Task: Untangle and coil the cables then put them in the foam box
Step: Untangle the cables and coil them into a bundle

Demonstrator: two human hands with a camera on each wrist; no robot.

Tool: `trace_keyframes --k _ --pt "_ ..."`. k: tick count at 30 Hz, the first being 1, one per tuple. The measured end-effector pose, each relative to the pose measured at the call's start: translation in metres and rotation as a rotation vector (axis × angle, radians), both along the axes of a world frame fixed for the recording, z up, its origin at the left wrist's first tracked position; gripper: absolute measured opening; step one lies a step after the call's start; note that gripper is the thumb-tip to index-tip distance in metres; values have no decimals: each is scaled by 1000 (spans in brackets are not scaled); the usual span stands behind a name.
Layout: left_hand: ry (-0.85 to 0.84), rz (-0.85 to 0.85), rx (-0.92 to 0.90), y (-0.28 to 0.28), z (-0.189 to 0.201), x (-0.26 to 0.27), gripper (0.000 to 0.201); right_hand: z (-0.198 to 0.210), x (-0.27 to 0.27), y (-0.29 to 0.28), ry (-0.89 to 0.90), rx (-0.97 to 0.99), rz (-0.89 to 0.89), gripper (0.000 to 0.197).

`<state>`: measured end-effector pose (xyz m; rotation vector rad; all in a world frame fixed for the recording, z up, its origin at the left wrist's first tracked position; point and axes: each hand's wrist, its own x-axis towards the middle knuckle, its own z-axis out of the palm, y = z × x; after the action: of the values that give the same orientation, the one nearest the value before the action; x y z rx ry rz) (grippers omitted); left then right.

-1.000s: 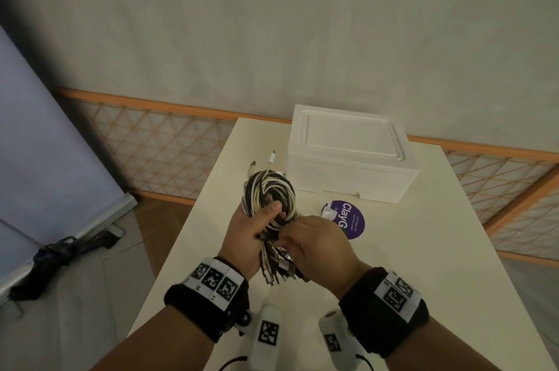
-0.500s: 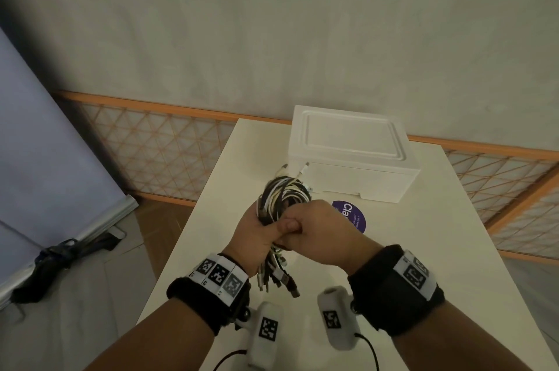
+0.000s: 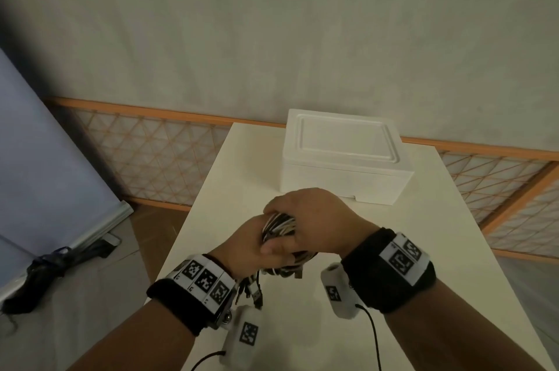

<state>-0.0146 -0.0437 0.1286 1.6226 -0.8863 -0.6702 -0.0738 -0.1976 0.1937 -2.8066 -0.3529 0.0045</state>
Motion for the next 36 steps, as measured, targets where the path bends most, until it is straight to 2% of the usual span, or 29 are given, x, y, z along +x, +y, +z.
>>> trace_keyframes --k 2,4,7,9,11,14,17,19,20,22,24,26,29,33,36 --pt "6 -22 -2 4 1 -1 44 -3 0 -10 141 183 -38 58" --pt "52 -35 -27 6 1 0 45 -9 -2 -18 190 376 -64 50" --pt "76 -32 -83 5 3 1 39 -25 -8 -25 149 704 -136 41" --pt "83 -23 -93 4 1 3 35 -34 -11 -23 90 855 -189 37" --pt "107 10 -88 1 -1 5 34 -39 -11 -19 34 882 -240 35" --pt "96 121 -73 -5 -2 7 37 -42 -10 -15 -28 776 -350 32" --pt "-49 203 38 -12 -2 5 18 -47 -11 -16 -24 613 -440 57" --pt "-154 216 118 -15 0 4 10 -49 -12 -17 -10 594 -458 66" --pt "-184 207 141 -15 1 3 9 -48 -11 -18 -1 611 -456 62" --pt "-197 191 157 -15 4 5 9 -48 -10 -19 5 679 -461 44" --pt "-151 219 133 -17 5 5 10 -47 -9 -19 -23 846 -496 30" --pt "-41 295 77 -19 6 3 12 -46 -10 -20 -68 1044 -544 39" --pt "90 333 -5 -20 12 -2 16 -42 -11 -19 -30 1204 -557 49" --pt "46 316 -4 -18 17 0 27 -41 -17 -25 154 1139 -438 53" --pt "31 270 12 -14 19 -2 26 -46 -24 -24 142 1017 -428 46"
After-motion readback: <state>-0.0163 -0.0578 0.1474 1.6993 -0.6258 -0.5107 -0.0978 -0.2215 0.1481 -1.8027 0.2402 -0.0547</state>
